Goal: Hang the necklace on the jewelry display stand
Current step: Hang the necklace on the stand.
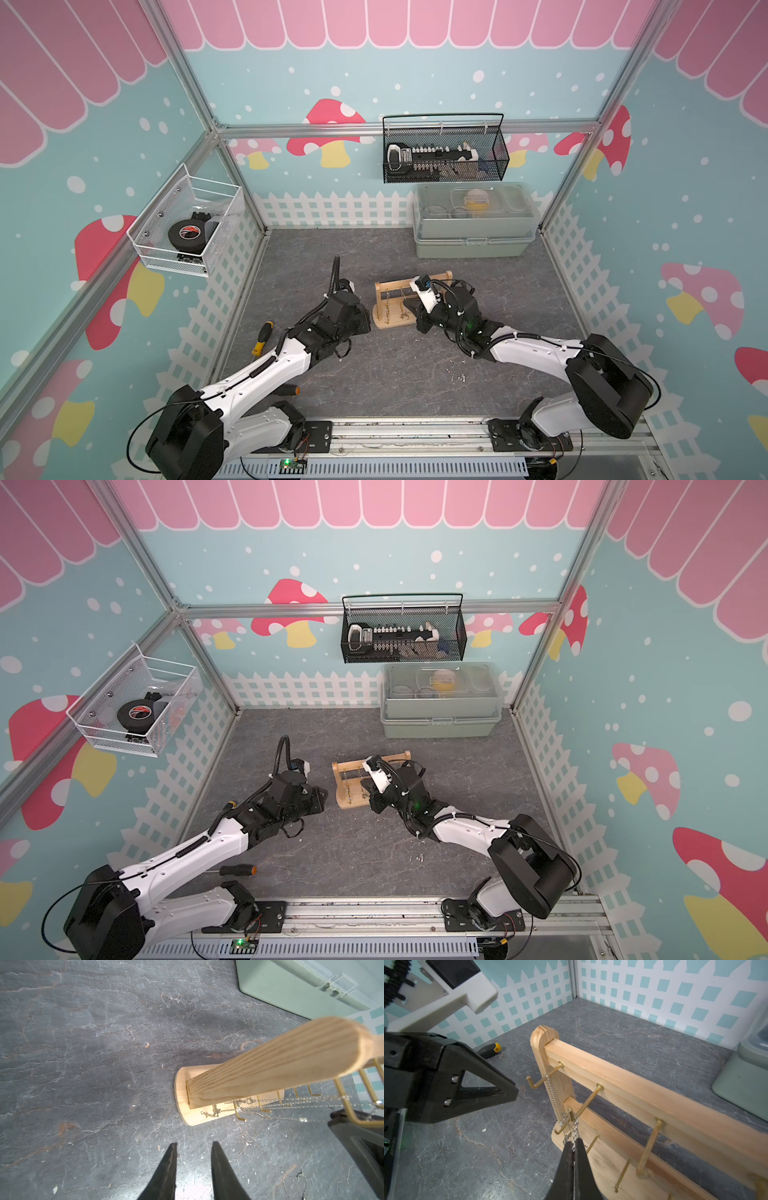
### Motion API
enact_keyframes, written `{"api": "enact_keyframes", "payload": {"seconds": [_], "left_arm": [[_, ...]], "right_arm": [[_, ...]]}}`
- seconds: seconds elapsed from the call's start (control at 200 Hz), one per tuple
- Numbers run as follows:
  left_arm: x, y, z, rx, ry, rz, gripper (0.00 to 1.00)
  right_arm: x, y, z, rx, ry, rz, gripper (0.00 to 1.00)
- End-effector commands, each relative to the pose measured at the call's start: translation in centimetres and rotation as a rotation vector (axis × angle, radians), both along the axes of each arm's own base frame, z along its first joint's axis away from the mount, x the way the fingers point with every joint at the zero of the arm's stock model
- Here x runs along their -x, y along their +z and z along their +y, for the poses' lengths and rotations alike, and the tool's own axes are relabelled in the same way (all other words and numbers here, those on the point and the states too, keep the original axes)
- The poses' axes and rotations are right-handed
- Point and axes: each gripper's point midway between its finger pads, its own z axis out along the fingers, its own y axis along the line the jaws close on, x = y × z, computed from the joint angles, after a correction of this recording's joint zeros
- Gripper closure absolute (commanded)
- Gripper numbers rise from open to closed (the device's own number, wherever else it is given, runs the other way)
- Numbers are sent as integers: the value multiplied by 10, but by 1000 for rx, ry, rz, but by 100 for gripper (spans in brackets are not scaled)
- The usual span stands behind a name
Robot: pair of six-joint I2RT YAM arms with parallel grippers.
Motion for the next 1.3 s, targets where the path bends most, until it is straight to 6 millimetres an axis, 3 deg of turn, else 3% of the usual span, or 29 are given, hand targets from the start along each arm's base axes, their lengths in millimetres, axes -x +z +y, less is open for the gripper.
{"api": "enact_keyframes", "payload": {"seconds": [0.0, 0.425, 0.605, 0.966, 1.196, 1.296], "left_arm": [[-5, 6, 2, -9, 12, -14, 71], [-4, 6, 4, -10, 16, -17, 71], [-4, 6, 4, -12, 17, -18, 71], [-3, 5, 4, -12, 16, -16, 71], [-1, 4, -6, -4, -28, -4, 71], [-1, 10, -5, 0, -27, -19, 71]], "right_arm": [[-2, -13, -5, 57, -15, 4, 96], [-15, -20, -9, 110, -56, -10, 93], [-18, -24, -9, 115, -68, -7, 88], [-14, -13, -7, 79, -51, -15, 87], [-6, -6, -15, 73, -55, -8, 72], [-2, -7, -21, 90, -67, -3, 69]]}}
